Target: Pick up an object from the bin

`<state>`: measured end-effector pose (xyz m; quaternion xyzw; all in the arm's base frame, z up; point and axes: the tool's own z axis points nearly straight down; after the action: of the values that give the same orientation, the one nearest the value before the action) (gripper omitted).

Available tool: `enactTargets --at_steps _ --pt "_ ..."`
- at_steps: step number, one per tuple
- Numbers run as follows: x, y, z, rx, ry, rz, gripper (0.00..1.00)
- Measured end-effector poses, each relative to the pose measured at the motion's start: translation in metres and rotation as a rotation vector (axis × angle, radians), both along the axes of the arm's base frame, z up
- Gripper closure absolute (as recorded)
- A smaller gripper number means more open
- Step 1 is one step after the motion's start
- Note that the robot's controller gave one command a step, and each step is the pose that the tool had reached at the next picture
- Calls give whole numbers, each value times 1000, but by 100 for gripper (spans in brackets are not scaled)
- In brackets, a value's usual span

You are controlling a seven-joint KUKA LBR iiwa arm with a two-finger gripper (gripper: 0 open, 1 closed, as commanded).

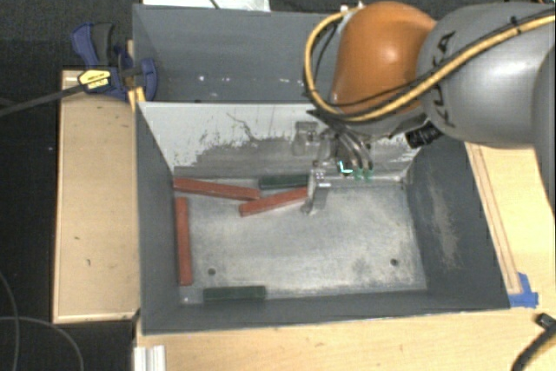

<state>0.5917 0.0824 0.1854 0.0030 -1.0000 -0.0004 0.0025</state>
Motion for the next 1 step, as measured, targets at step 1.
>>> enactTargets --at_steps 1 --pt "-1 21 -97 1 -4 367 0"
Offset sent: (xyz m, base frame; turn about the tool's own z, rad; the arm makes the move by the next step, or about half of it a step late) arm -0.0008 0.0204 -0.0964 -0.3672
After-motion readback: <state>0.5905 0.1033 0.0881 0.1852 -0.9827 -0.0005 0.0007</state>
